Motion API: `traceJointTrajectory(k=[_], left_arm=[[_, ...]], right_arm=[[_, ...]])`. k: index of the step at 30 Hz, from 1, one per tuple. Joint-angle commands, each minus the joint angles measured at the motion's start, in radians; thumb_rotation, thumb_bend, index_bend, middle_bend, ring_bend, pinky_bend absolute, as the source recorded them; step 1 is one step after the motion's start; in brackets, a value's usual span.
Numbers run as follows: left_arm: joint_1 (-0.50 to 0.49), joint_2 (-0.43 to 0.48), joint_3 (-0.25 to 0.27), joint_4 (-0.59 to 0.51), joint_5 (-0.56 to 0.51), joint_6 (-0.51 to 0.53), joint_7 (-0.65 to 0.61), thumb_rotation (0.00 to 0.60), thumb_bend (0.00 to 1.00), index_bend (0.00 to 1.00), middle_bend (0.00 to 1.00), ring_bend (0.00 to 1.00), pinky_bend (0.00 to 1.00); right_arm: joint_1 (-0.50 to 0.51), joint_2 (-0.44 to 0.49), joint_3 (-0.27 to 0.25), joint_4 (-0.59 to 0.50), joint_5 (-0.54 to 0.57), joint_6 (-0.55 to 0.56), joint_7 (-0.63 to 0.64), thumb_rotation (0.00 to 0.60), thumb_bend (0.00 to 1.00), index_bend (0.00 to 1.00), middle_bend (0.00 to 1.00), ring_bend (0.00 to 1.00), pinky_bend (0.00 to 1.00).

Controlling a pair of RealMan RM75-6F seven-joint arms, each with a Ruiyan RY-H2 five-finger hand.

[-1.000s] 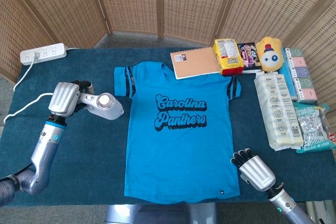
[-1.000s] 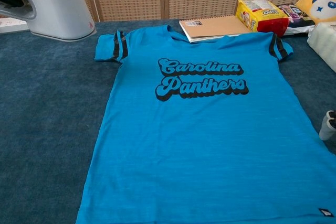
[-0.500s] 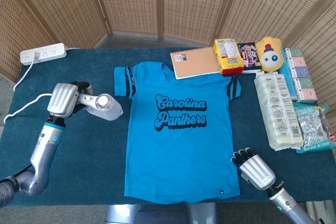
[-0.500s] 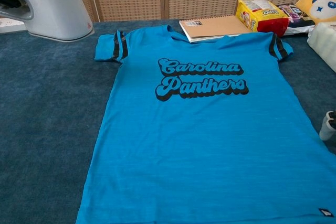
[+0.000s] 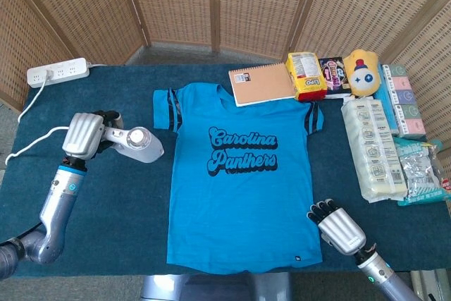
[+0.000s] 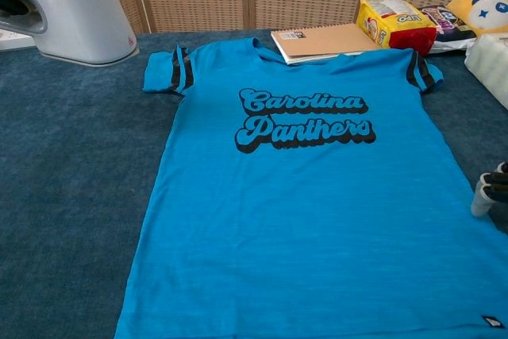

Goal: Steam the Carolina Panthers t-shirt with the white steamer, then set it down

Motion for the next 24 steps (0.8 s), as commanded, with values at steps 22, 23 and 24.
traceJointTrajectory(k=[22,23,24], left_arm=[[0.023,-0.011,0.012,0.089,0.016,-0.001,-0.113,0.6,0.54,0.57,0.66,0.61,0.73],[0.023,-0.011,0.012,0.09,0.018,-0.001,-0.116,0.6,0.54,0.57,0.66,0.61,0.73],[0.024,-0.011,0.012,0.092,0.02,0.0,-0.119,0.6,0.54,0.57,0.66,0.61,0.73]], right_arm=[[0.085,0.006,0.007,-0.202,-0.016,-0.11,-0.151,0.6,0.17,0.52,0.41,0.37,0.37],[0.088,0.007,0.007,-0.21,-0.016,-0.115,-0.159,0.6,0.19,0.52,0.41,0.38,0.37],[0.091,0.008,0.008,-0.218,-0.017,-0.12,-0.166,0.6,0.2,0.52,0.41,0.38,0.37]])
